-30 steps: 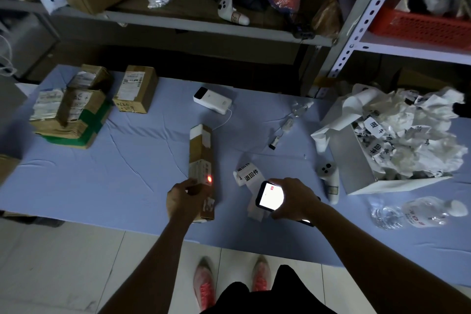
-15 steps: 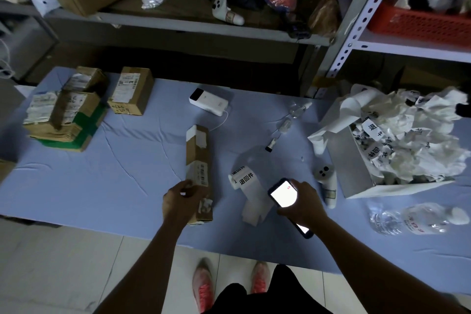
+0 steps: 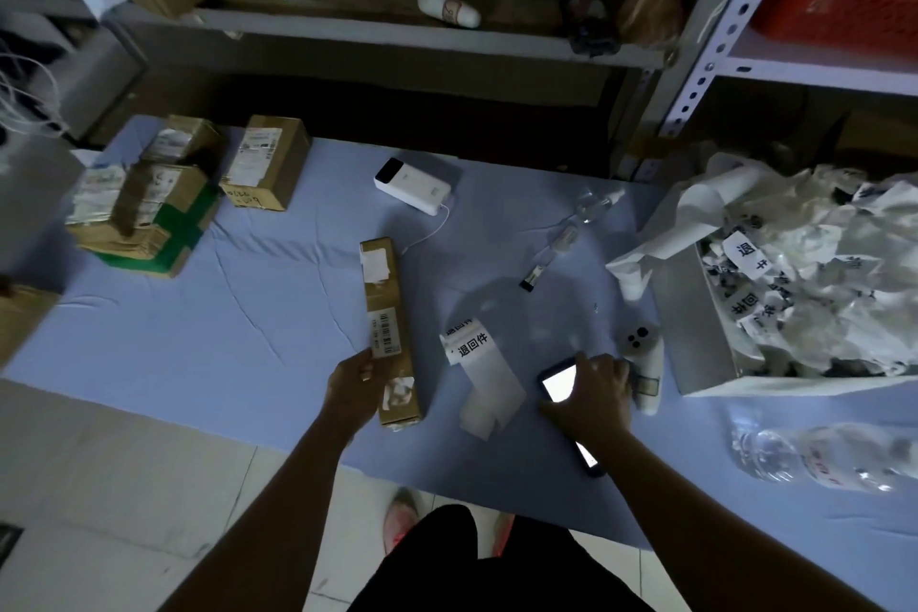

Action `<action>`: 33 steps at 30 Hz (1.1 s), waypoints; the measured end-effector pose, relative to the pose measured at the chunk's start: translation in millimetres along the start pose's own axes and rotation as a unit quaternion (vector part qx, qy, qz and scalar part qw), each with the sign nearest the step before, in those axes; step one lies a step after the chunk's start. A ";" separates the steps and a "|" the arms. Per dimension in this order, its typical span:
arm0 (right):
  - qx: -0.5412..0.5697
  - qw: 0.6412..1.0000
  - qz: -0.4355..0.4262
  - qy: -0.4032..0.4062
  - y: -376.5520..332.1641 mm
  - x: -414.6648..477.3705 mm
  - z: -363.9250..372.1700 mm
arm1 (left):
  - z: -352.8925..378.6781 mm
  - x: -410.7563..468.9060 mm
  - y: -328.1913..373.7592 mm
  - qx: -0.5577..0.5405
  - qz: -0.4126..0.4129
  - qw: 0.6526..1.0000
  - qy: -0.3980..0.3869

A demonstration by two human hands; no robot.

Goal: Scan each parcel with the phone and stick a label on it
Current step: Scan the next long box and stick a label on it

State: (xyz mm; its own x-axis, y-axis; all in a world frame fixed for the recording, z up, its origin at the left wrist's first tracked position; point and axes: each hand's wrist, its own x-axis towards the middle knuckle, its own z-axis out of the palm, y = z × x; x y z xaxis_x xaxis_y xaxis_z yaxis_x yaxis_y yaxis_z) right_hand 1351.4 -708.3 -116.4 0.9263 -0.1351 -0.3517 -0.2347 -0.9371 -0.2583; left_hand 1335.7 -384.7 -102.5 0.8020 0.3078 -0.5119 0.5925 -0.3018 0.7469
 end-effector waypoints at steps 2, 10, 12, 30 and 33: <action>0.097 0.993 -0.062 -0.008 -16.8 10.0 -4.6 | 0.6 -1.0 4.8 0.030 0.010 0.999 0.023; 0.266 0.954 -0.090 -0.105 -80.3 16.8 -5.6 | 22.0 -5.0 40.0 0.272 0.162 0.942 0.115; 0.298 0.941 -0.122 -0.105 -88.3 14.3 -9.3 | 34.0 -4.1 50.7 0.298 0.239 0.921 0.080; 0.394 0.912 -0.087 -0.072 -151.9 -16.0 -4.4 | 4.3 35.7 52.5 0.208 0.356 0.901 -0.136; 0.406 0.911 -0.054 -0.051 -160.0 -23.5 -2.4 | -2.5 38.9 52.8 0.194 0.349 0.903 -0.155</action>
State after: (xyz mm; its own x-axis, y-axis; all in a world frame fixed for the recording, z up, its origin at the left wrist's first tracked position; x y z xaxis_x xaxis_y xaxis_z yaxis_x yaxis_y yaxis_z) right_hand 1367.8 -555.9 -64.7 0.9344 0.0121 -0.3561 -0.3233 -0.3915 -0.8615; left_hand 1398.0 -386.5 -81.9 0.9374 -0.3297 -0.1122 -0.1331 -0.6369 0.7594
